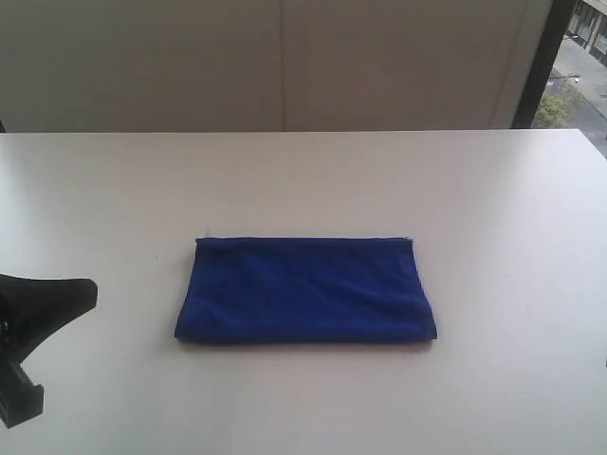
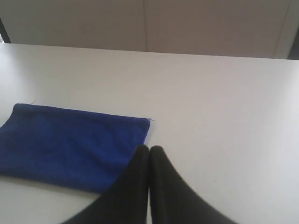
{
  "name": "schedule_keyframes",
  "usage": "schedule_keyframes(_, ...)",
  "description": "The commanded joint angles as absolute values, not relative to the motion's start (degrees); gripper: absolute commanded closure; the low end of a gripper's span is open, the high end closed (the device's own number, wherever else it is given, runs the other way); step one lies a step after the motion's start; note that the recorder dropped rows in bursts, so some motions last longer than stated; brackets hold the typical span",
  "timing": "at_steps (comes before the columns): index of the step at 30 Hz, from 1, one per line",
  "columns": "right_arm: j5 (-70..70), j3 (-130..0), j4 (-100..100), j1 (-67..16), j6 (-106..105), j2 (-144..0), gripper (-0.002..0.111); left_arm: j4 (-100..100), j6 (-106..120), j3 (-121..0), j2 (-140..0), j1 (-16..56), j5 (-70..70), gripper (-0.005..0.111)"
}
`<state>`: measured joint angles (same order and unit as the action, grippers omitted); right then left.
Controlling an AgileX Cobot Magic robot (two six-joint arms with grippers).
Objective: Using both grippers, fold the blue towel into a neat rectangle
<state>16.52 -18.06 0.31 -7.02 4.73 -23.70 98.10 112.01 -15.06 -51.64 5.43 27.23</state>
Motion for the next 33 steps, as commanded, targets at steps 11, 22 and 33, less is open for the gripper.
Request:
schedule_keyframes(11, 15.3, -17.8, 0.6, -6.6, 5.3, -22.5, 0.108, 99.9, 112.3, -14.6, -51.1, 5.3, 27.9, 0.107)
schedule_keyframes(22, 15.6, -17.8, 0.6, -3.5, 5.3, -19.6, 0.108, 99.9, 112.3, -14.6, -51.0, 5.3, 28.0, 0.107)
schedule_keyframes(33, 17.7, -17.0, 0.6, 8.3, 5.3, -5.4, 0.108, 99.9, 112.3, -14.6, -51.0, 5.3, 28.0, 0.107)
